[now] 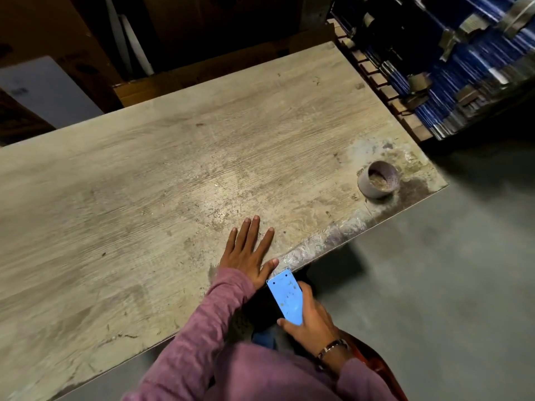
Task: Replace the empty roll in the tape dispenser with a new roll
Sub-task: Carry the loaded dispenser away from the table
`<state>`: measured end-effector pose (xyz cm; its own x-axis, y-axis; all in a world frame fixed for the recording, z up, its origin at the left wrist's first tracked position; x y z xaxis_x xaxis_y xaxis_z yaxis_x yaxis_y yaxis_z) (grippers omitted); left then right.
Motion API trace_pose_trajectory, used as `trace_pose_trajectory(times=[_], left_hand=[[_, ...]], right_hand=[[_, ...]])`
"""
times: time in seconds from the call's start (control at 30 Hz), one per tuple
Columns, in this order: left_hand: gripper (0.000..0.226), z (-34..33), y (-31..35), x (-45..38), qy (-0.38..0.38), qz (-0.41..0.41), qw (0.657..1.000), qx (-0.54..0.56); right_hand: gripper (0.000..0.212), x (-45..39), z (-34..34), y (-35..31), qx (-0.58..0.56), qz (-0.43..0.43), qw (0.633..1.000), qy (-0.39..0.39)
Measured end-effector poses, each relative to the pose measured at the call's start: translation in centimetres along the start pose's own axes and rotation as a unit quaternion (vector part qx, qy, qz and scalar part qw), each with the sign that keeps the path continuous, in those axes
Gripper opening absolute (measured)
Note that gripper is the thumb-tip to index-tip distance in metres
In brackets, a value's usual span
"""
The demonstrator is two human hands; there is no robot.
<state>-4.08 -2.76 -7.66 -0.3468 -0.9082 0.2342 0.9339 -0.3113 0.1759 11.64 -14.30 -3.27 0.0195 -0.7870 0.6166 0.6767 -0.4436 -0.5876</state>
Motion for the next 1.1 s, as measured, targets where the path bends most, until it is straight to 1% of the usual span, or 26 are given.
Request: trace_pose_trajectory(times=[0.27,0.33,0.4,0.47,0.67,0.8,1.1], left_hand=[[0.062,-0.2,0.1,-0.1,-0.004,0.007,1.0,0.007],[0.068,-0.2,-0.2,-0.3,-0.02,0.004,1.0,0.009],[0.083,-0.3,-0.3,-0.3,-0.03,-0.005,1.0,0.003],[0.09,-0.2,-0.4,-0.4,-0.034,-0.012,0.999,-0.009],[0.086,-0.2,-0.2,-0.3,-0.032,-0.002,0.999,-0.012],[0.084,-0.3,-0.2,-0.3,-0.024,0.001,1.0,-0.012],[0.083,-0.3,-0.2,-0.2,-0.029,0.0,1.0,-0.013]], right_hand=[[0.074,0.1,0.0,0.2,-0.01,0.018,1.0,0.009],[0.074,0.1,-0.1,0.4,-0.013,0.017,1.0,0.014],[0.073,0.1,-0.2,0.6,-0.011,0.014,1.0,0.018],[0.073,0.2,-0.2,0.5,-0.008,0.015,1.0,0.021],[0.078,0.4,-0.5,0.6,0.028,0.005,0.999,0.03],[0.075,1.4,-0.8,1.6,0.056,-0.017,0.998,0.022],[0.072,2.3,-1.0,2.2,0.056,-0.031,0.998,0.017]])
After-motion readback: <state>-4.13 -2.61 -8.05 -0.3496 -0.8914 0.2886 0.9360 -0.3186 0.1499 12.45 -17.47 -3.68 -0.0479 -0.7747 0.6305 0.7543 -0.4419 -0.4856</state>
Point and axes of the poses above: each hand's wrist, its own x-axis away from the middle knuckle, its own z-axis out of the back of the hand, y = z × x, the point moved 2 cm from there along -x, towards the middle knuckle, and after that the axes turned 4 degrees about z, right-handed, at the moved point
